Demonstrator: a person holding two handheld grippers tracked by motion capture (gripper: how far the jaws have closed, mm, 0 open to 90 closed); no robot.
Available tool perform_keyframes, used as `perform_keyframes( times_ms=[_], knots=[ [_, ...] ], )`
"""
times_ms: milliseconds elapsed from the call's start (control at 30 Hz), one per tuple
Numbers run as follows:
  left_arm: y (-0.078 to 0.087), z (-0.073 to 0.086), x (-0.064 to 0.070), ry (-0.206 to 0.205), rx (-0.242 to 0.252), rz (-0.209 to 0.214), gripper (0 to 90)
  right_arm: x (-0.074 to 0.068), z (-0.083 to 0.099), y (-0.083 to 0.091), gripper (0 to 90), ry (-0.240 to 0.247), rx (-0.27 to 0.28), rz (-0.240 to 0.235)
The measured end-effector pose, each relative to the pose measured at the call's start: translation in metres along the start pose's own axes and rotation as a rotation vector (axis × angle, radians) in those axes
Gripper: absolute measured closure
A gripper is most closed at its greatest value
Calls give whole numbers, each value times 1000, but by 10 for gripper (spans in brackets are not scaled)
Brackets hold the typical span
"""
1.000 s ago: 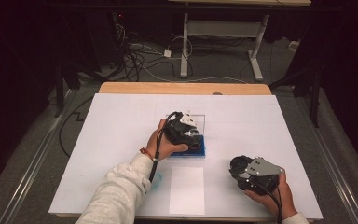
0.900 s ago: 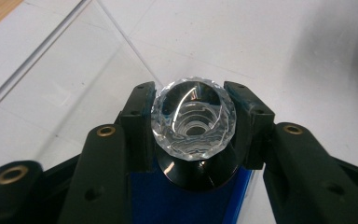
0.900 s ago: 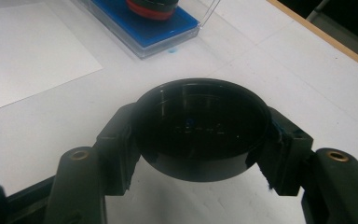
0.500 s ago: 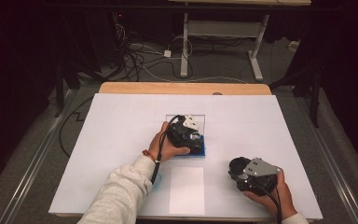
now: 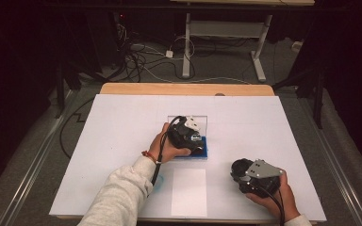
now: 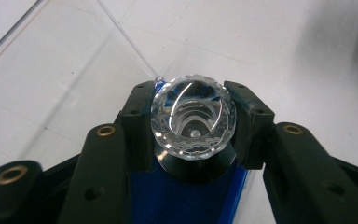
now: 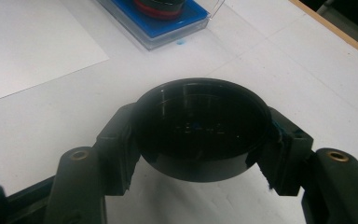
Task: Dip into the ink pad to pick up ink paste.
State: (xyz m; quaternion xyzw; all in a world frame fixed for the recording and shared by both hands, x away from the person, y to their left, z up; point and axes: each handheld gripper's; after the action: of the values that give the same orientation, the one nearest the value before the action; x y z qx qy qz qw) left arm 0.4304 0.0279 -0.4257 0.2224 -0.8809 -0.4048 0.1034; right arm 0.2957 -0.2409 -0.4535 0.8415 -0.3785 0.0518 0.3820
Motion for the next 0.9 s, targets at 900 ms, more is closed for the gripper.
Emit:
perform_keyframes(
  times_ms=[900],
  knots=[
    [-2,-5,4,-29,-32,-29,549,0,1,-1,386,5,-8,-2]
  ],
)
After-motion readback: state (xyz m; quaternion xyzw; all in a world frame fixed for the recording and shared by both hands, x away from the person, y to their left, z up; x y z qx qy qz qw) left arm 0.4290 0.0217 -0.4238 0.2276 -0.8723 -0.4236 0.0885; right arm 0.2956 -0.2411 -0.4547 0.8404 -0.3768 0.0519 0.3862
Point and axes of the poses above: each handheld gripper's, and its own axes: y roughly backward along the jaws, z roughly out of its underside, x roughly to its right, and after that the axes turned 6 degrees about y, right-handed
